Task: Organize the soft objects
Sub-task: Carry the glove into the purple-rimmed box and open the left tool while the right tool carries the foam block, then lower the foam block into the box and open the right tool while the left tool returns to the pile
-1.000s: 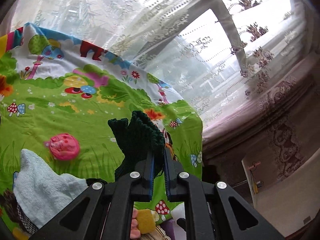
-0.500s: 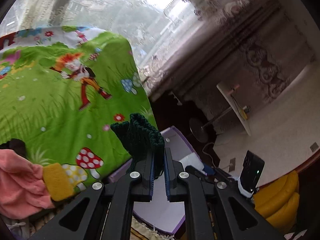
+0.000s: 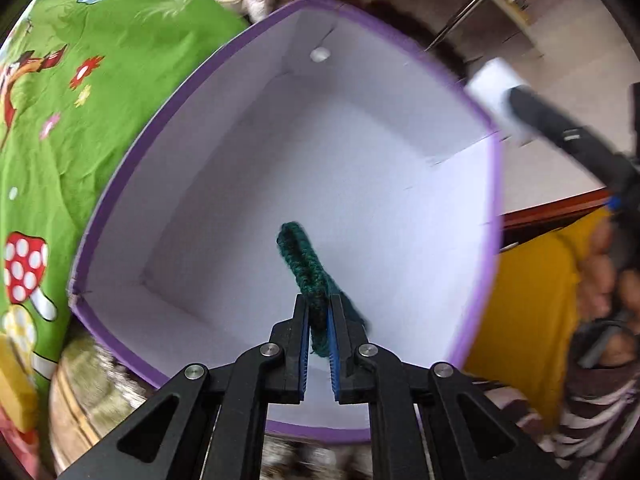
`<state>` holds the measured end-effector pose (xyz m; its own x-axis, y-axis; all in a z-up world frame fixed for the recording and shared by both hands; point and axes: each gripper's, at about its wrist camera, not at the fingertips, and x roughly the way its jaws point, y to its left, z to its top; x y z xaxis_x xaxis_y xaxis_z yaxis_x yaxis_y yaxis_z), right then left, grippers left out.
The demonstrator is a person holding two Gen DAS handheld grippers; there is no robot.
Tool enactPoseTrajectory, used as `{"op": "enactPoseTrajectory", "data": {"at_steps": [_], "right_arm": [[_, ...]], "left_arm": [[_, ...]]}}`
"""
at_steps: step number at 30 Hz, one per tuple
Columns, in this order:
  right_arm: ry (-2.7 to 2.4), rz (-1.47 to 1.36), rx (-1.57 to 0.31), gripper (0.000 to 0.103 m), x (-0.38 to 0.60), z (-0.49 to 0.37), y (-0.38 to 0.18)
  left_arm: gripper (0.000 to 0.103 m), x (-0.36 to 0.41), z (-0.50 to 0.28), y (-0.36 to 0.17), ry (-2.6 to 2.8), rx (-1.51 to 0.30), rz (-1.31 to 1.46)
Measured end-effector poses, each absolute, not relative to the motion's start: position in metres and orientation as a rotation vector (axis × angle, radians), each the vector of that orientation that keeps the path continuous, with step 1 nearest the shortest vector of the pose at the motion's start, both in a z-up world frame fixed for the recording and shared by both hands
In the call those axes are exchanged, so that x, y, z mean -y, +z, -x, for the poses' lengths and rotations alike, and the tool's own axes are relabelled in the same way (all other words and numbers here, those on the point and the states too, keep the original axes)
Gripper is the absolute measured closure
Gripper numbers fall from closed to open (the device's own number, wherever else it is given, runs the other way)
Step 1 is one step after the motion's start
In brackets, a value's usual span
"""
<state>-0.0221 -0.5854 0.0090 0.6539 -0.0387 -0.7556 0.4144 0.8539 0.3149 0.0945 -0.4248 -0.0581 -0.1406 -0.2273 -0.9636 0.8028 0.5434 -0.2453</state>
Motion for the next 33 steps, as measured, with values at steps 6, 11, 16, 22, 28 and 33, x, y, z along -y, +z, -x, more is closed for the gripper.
{"op": "enactPoseTrajectory", "data": {"at_steps": [6, 11, 16, 22, 28, 33], "right_arm": [[-0.235, -0.506, -0.838, 0.041, 0.579, 0.02, 0.0], [-0.214, -0.502, -0.844, 0.041, 0.573, 0.017, -0.002], [-0.206, -0.492, -0.863, 0.041, 0.568, 0.014, -0.006], [-0.175, -0.457, -0.891, 0.041, 0.553, 0.006, -0.008], [-0.142, -0.404, -0.947, 0.041, 0.534, -0.003, -0.017], [-0.079, -0.328, -1.014, 0.041, 0.502, -0.012, -0.028]], "left_arm": [[0.094, 0.43, -0.105, -0.063, -0.869, -1.318, -0.694], [0.094, 0.44, -0.103, -0.067, -0.858, -1.238, -0.79], [0.092, 0.449, -0.095, -0.063, -0.858, -1.167, -0.834], [0.066, 0.439, -0.107, -0.058, -0.776, -1.208, -0.783], [0.049, 0.396, -0.131, -0.023, -0.788, -1.197, -0.629], [0.049, 0.339, -0.144, 0.014, -0.761, -1.16, -0.257]]}}
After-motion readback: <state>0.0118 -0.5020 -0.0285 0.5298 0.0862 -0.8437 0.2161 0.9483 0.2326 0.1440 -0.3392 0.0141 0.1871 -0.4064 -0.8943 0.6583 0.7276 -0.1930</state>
